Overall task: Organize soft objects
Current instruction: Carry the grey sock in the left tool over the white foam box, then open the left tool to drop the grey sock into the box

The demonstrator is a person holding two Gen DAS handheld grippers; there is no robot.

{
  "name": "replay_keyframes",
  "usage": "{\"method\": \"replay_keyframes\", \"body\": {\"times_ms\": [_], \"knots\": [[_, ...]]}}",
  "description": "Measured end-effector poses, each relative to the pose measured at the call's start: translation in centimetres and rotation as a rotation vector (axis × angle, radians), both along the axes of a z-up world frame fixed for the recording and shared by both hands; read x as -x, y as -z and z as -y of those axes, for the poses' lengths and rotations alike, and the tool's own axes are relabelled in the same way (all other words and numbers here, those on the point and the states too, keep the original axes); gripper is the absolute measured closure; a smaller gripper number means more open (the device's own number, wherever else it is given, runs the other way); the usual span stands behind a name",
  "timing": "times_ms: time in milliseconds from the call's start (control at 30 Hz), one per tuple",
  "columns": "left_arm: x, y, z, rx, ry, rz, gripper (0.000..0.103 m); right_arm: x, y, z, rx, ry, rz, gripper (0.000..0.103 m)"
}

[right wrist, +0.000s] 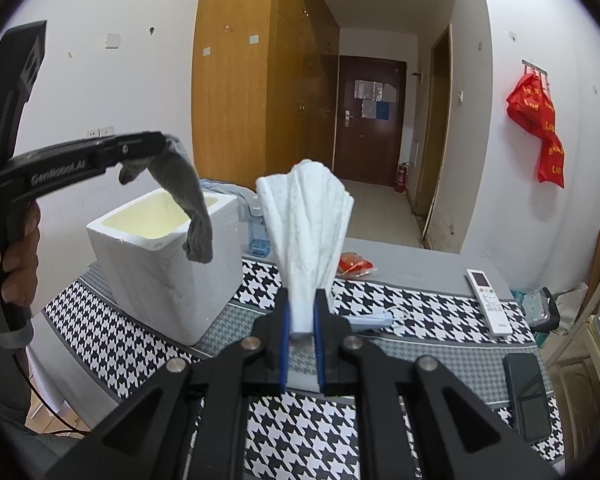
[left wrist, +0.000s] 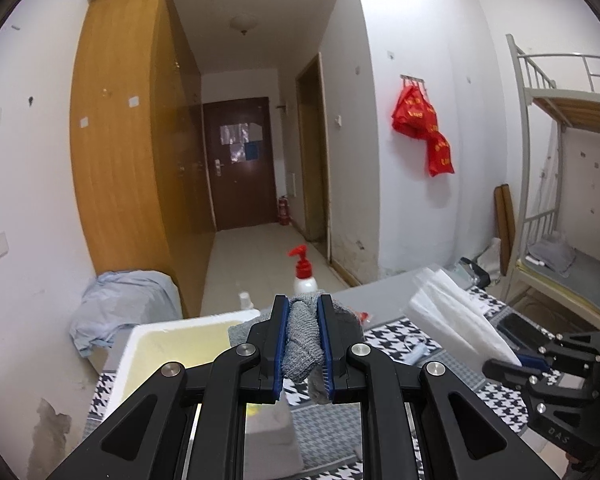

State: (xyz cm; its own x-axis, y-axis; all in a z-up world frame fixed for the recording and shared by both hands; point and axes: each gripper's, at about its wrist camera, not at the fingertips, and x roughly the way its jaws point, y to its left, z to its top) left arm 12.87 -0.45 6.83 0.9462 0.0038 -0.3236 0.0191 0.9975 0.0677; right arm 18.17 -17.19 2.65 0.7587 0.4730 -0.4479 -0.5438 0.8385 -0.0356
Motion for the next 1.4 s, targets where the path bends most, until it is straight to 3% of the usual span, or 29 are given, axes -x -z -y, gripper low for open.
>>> {"method": "replay_keyframes", "body": {"times_ms": [733,1067,1400], "knots": [[0.9,-1.7,-5.2,0.0,-0.145,0.039,0.087,-0.1,-0.9,-3.3,-0.01,-0.088,0.023,0.09],[0.3,-0.9,-7.2,0.007,-0.2,0.008,0.087,-0.3,-1.0,-4.6,-0.001,-0.114,0.024,0.09],[-1.8,0.7,-8.9,0.021,-0.212,-0.076,0.087,-0.7,-0.6,-5.4,0.01,-0.118,0.01,0.09]]}}
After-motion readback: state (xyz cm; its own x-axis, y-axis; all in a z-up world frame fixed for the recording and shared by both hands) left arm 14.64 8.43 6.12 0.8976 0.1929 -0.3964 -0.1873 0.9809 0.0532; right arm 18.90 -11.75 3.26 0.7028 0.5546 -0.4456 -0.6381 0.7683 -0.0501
